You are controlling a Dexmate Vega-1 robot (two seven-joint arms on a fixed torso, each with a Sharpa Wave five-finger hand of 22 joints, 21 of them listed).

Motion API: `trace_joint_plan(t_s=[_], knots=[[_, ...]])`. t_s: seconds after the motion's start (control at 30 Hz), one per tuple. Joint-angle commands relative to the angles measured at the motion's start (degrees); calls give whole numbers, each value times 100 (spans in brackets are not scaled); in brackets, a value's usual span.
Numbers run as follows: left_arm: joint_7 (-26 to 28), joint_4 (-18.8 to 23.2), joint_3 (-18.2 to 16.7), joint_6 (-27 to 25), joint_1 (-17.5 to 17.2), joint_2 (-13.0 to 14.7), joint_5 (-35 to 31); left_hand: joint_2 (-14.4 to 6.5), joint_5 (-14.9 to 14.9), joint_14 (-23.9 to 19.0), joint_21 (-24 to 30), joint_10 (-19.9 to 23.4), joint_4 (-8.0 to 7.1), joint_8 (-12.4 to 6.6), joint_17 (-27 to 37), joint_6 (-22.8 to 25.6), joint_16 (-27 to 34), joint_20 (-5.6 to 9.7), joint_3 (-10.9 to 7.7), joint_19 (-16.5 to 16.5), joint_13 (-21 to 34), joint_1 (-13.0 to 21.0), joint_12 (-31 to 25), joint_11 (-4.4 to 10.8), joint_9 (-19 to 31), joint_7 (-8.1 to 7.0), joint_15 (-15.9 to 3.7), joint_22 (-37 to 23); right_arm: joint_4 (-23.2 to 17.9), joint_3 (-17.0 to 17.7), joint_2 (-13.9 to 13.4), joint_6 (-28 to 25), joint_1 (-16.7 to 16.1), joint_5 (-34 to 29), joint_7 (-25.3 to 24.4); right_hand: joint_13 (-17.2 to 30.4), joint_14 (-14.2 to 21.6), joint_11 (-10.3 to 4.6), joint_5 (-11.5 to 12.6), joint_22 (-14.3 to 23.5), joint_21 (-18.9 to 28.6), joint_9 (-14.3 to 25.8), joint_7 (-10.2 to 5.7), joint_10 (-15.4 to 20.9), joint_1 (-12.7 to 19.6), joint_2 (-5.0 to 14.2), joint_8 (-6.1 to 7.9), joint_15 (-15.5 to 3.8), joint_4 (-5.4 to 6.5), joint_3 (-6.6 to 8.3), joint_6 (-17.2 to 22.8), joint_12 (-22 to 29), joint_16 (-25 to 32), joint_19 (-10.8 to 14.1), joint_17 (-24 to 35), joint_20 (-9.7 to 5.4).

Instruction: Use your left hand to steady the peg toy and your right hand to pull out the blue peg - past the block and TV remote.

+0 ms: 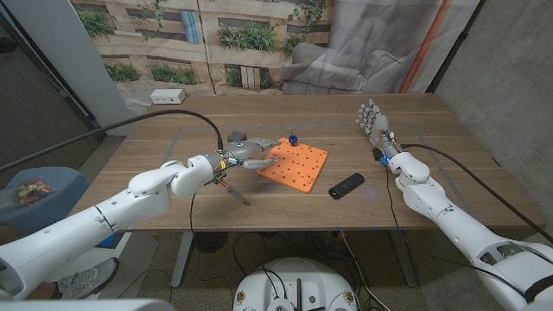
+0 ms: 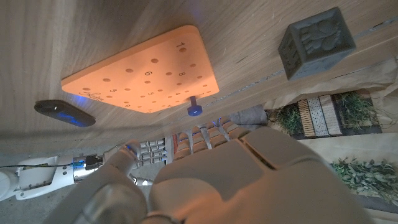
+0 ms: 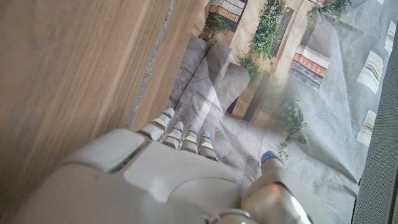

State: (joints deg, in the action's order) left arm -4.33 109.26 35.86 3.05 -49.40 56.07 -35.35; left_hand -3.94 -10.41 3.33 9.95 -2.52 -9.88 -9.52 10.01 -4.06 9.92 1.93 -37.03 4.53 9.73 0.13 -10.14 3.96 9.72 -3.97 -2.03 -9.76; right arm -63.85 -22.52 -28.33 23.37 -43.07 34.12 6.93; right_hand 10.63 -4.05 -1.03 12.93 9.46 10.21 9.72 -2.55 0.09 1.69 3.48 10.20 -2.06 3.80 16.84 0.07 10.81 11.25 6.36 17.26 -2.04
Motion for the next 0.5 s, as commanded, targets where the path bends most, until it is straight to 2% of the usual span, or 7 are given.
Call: trace_joint_plan(t_s=[0.03,0.23,0.5], knots=[[-370,-297,351,84,220,-367,-577,-539,-32,220,7,-192,-43,-4,14,-224,-37,809,40,189,15,-58,39,-20,11,31,-291,-20,-91,46,-74,27,-96,28,11,22,-31,-25,23,10,0,26,-27,-55,5,67,5,-21,8,16,-37,-8,14,-50,4,-114],[-287,-559,467,87,297,-582,-651,-556,-33,285,14,-277,-75,-3,21,-367,-11,818,83,296,17,-78,26,-49,14,89,-270,-23,-68,47,-80,50,-94,48,76,21,-74,-22,22,10,-7,25,-23,-83,1,67,7,-25,12,12,-48,-13,1,-97,-8,-117],[-451,-786,626,181,415,-701,-600,-581,-37,314,28,-317,-85,-18,21,-437,3,838,106,341,18,-79,14,-83,15,167,-238,-25,-151,62,-148,20,-132,63,112,19,-101,-36,22,10,-6,25,-20,-84,-5,67,8,-53,18,8,-63,-6,-2,-130,-22,-128]])
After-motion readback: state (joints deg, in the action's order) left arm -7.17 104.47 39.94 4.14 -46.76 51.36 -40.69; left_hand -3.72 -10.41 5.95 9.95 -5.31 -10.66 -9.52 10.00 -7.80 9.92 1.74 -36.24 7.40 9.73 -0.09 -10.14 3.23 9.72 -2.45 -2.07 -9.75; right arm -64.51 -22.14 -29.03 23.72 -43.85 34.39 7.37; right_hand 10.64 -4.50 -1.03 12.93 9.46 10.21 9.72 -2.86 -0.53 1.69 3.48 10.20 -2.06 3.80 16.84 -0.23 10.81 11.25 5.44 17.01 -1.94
